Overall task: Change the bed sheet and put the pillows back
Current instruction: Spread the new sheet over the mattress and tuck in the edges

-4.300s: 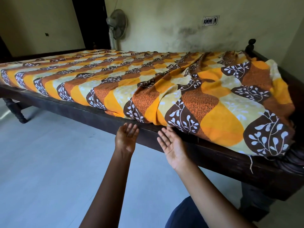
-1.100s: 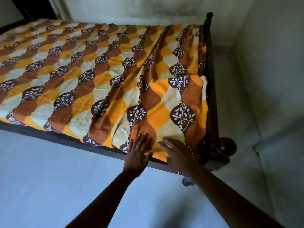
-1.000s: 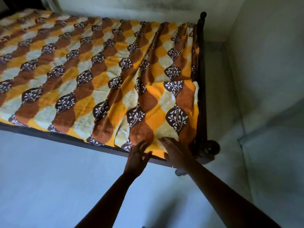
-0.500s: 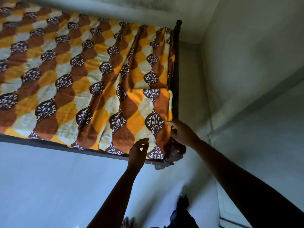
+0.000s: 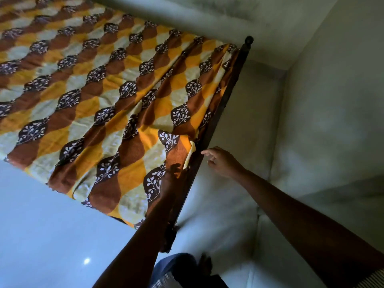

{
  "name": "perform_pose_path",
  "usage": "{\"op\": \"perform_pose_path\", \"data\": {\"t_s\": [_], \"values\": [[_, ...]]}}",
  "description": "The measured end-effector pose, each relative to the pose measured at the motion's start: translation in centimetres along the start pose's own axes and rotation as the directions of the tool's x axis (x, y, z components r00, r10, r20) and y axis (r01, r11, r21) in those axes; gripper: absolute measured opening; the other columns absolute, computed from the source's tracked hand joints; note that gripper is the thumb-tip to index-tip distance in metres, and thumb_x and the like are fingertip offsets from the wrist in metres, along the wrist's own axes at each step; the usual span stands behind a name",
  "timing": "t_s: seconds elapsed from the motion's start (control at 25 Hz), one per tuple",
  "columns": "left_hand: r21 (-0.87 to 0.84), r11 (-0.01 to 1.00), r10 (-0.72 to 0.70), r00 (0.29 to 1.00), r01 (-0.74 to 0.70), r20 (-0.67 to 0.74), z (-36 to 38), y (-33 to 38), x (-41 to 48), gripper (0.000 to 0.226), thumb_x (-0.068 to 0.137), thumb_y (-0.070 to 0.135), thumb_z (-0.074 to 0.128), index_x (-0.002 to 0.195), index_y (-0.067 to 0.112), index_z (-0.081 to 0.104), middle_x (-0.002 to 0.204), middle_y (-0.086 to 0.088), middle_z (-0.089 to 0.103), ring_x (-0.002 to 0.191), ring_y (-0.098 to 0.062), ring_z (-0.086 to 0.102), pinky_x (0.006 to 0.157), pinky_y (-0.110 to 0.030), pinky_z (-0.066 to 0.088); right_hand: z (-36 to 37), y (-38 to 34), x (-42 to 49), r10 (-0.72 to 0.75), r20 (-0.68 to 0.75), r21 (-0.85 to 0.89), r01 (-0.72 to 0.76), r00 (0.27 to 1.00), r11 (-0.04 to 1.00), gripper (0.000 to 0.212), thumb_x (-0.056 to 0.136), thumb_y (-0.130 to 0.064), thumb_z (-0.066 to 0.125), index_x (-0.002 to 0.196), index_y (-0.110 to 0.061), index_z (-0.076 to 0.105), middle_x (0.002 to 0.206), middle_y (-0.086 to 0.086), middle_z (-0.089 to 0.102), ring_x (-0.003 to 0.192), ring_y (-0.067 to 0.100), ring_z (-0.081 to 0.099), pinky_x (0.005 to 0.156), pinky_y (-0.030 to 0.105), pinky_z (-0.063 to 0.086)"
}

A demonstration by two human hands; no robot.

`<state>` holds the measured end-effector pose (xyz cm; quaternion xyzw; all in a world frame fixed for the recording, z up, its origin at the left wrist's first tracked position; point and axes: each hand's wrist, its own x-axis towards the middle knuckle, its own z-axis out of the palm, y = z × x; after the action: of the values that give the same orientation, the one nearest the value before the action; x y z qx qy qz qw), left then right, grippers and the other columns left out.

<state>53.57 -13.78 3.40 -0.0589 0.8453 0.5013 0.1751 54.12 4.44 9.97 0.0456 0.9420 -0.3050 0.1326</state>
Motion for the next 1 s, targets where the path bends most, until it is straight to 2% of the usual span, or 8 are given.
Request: {"op": "perform_pose_path", "data": {"t_s": [0.2,0.32,0.44,0.56,0.64,0.8,0.92,1.0], "values": [[0.25,0.968,-0.026,0.999,0.037,-0.046,4.9,3.4,7.4,0.046,0.09,0.034,0.057,0.131,0.017,0.047,0.13,-0.008,0.055,0.11,-0.027,0.057,0.091,-0.042,0.048,-1.8,3.7,7.2,-0.042,0.069,-0.006,0.043,0.997,0.999,0.038,0.09,-0.007,0.052,0.128,-0.014,0.054,0.125,0.008,0.057,0.106,0.019,0.057,0.079,0.016,0.037],[0.288,0.941,-0.163,0.984,0.176,-0.068,6.8,4.2,11.5,0.035,0.092,0.029,0.052,0.123,0.014,0.054,0.119,-0.004,0.056,0.108,-0.027,0.055,0.093,-0.038,0.045,-1.9,5.3,11.7,-0.046,0.129,0.016,0.045,0.991,0.999,0.036,0.091,-0.008,0.052,0.127,-0.013,0.055,0.125,0.007,0.058,0.105,0.019,0.057,0.079,0.017,0.037],[-0.006,0.949,-0.315,0.947,0.315,-0.057,6.1,3.9,13.5,0.019,0.092,0.032,0.044,0.107,0.033,0.056,0.098,0.003,0.065,0.083,-0.019,0.059,0.073,-0.029,0.049,-2.0,5.9,15.3,-0.072,0.208,0.056,0.062,0.976,0.997,0.036,0.09,-0.008,0.055,0.125,-0.012,0.055,0.124,0.008,0.059,0.105,0.018,0.058,0.079,0.017,0.039],[-0.427,0.792,-0.488,0.873,0.437,-0.012,4.1,3.0,13.3,0.021,0.096,0.014,0.041,0.08,0.02,0.053,0.058,0.007,0.064,0.055,-0.016,0.055,0.044,-0.016,0.045,-1.4,5.4,17.8,-0.11,0.297,0.125,0.075,0.949,0.989,0.041,0.086,-0.01,0.063,0.127,-0.012,0.054,0.128,0.005,0.057,0.114,0.018,0.055,0.088,0.021,0.042],[-0.579,0.674,-0.563,0.826,0.458,-0.002,2.9,2.7,13.6,0.024,0.093,0.008,0.043,0.075,0.013,0.057,0.065,-0.007,0.062,0.06,-0.023,0.051,0.052,-0.023,0.042,-0.5,5.1,19.2,-0.204,0.397,0.107,0.176,0.895,0.979,0.051,0.081,-0.014,0.069,0.129,-0.014,0.051,0.135,0.005,0.051,0.124,0.02,0.048,0.099,0.028,0.042],[-0.665,0.549,-0.656,0.754,0.506,0.032,1.8,3.3,13.1,0.022,0.091,0.015,0.046,0.076,0.011,0.062,0.073,-0.011,0.064,0.066,-0.023,0.058,0.062,-0.029,0.045,1.1,5.7,20.4,-0.329,0.504,-0.141,0.452,0.799,0.881,0.069,0.077,-0.029,0.072,0.138,-0.024,0.04,0.145,0.005,0.038,0.128,0.025,0.04,0.101,0.041,0.041],[-0.712,0.461,-0.707,0.704,0.531,0.067,1.6,3.7,13.4,0.022,0.089,0.015,0.049,0.073,0.01,0.063,0.07,-0.011,0.068,0.056,-0.02,0.061,0.052,-0.023,0.048,0.9,6.1,21.6,-0.543,0.318,-0.172,0.611,0.777,0.773,0.04,0.077,-0.021,0.072,0.115,-0.018,0.059,0.123,0.008,0.057,0.11,0.03,0.055,0.087,0.042,0.048],[-0.601,0.554,-0.715,0.699,0.576,0.011,2.0,4.5,13.5,0.017,0.091,0.018,0.049,0.087,0.01,0.064,0.092,-0.014,0.064,0.067,-0.022,0.057,0.056,-0.023,0.044,-0.2,6.0,23.3,-0.619,0.265,-0.136,0.665,0.739,0.735,0.016,0.081,-0.014,0.067,0.097,-0.014,0.065,0.097,0.007,0.068,0.09,0.029,0.063,0.073,0.037,0.049]]}}
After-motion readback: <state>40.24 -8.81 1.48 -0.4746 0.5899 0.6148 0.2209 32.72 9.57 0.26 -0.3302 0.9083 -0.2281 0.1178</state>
